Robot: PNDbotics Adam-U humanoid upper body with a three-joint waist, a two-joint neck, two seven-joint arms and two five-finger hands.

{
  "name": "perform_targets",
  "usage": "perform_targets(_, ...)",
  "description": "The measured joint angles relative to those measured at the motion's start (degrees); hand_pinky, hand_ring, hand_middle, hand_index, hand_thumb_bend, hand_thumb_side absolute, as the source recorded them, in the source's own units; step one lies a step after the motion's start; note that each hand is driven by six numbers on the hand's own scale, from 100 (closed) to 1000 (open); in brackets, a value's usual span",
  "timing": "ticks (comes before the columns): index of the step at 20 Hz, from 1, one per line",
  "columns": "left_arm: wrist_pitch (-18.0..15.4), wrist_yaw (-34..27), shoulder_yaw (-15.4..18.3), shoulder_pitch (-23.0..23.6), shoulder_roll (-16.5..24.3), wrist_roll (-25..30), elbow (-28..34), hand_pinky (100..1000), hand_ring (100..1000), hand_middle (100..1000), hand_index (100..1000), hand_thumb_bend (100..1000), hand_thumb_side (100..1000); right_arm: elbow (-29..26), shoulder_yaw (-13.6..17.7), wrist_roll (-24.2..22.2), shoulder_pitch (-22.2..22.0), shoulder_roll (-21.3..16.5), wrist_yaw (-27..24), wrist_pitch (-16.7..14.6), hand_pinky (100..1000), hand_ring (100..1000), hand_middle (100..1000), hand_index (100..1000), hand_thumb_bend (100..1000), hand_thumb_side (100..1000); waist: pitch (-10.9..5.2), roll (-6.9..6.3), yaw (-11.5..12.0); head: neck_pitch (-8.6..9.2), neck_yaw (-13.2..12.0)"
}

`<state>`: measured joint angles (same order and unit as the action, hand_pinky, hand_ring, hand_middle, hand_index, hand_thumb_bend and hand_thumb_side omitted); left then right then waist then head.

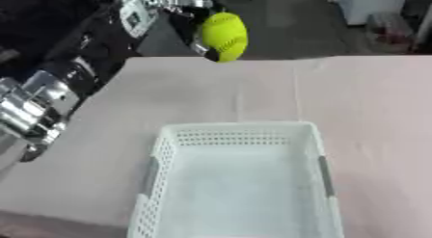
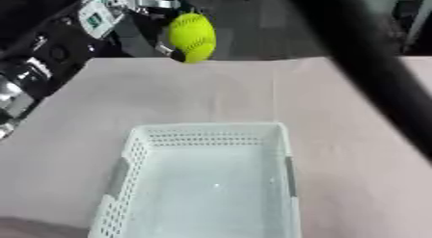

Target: Pick up objects on the table and place them in the box.

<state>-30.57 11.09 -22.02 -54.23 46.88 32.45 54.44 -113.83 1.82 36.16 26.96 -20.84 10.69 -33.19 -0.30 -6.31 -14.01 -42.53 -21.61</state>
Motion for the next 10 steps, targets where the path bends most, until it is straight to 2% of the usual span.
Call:
perform_targets(5,-0.87,-4.76,-4.33,4.41,4.21,-0.87,10.47,100,100,201,464,100,580,0.0,-0.02,0.0,0.01,-0.28,0.0,0.0,312,448,473,587,100,964,0.0,-0.16,-0.15,0.13,0.0)
perform_targets(10,0.11,-7.07,-8.07,8.53,7.48,0.11,21.2,100,100,201,471,100,583,0.0,-0.07,-0.02,0.03,-0.46,-0.01,-0.02,310,448,473,587,100,963,0.0,-0.21,-0.4,0.85,-0.1)
